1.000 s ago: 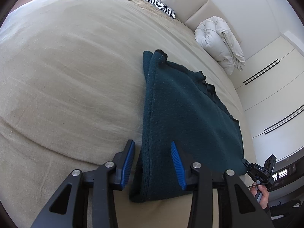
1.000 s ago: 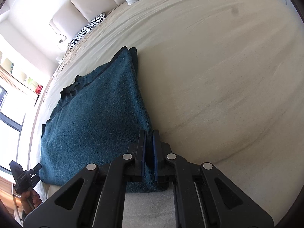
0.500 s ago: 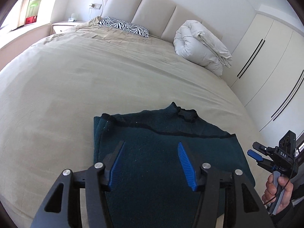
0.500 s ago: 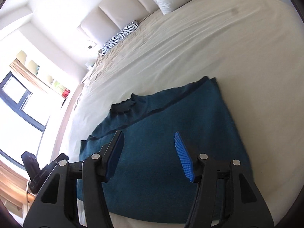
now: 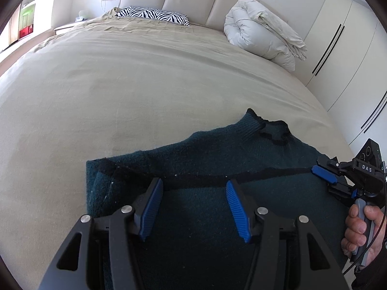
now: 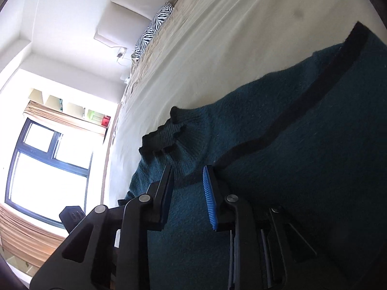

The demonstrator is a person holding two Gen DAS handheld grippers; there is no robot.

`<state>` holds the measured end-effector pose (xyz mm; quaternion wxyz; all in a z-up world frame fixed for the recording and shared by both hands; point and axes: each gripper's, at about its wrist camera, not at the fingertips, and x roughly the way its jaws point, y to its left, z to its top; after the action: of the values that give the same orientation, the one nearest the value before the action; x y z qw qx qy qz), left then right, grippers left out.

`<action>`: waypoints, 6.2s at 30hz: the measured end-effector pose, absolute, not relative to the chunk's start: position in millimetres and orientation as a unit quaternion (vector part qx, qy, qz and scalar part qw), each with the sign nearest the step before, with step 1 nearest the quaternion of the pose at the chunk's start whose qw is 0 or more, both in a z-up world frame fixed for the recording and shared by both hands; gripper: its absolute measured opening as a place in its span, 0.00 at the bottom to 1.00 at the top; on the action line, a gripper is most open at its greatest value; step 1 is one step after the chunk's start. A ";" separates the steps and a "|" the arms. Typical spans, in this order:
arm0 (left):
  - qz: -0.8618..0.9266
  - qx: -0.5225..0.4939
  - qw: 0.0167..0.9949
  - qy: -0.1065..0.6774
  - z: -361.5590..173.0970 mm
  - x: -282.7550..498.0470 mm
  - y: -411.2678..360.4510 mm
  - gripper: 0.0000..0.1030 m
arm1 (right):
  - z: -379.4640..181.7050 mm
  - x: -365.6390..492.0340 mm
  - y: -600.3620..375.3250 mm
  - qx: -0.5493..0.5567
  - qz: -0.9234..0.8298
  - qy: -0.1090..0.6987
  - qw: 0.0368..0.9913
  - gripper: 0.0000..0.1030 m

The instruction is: Fold small clothes

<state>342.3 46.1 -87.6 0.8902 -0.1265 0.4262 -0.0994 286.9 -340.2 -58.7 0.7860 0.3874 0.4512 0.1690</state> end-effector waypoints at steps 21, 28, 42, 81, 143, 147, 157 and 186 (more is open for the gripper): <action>-0.083 -0.089 0.900 0.419 -88.6 340.1 34.4 0.57 | -17.6 197.7 -277.3 0.333 0.272 0.465 0.774 0.18; -0.082 -0.089 0.900 0.420 -87.9 339.7 33.9 0.57 | -59.0 186.2 -311.2 0.363 0.238 0.472 0.768 0.17; -0.132 -0.117 0.898 0.403 -48.6 224.5 -14.4 0.72 | -15.0 131.9 -361.9 0.401 0.208 0.406 0.794 0.19; -0.019 -0.062 0.912 0.404 -38.7 142.4 73.2 0.81 | 42.0 79.7 -357.8 0.367 0.145 0.368 0.842 0.58; -0.210 -0.390 0.757 0.480 -42.8 250.9 102.6 0.16 | -45.1 246.3 -220.1 0.438 0.334 0.480 0.683 0.57; -0.235 -0.364 0.763 0.479 -21.3 261.5 60.9 0.16 | -41.1 252.5 -254.9 0.470 0.336 0.461 0.674 0.60; -0.304 -0.323 0.742 0.503 -28.2 294.6 -73.7 0.16 | -58.4 267.2 -338.4 0.526 0.309 0.448 0.654 0.64; -0.314 -0.297 0.761 0.484 -53.7 238.4 -46.8 0.57 | -31.8 297.9 -329.6 0.291 0.218 0.552 0.750 0.12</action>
<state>238.4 -46.8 -53.7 0.7611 -0.2972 0.4836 -0.3141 297.9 -329.6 -31.8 0.7503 0.2905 0.5524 0.2178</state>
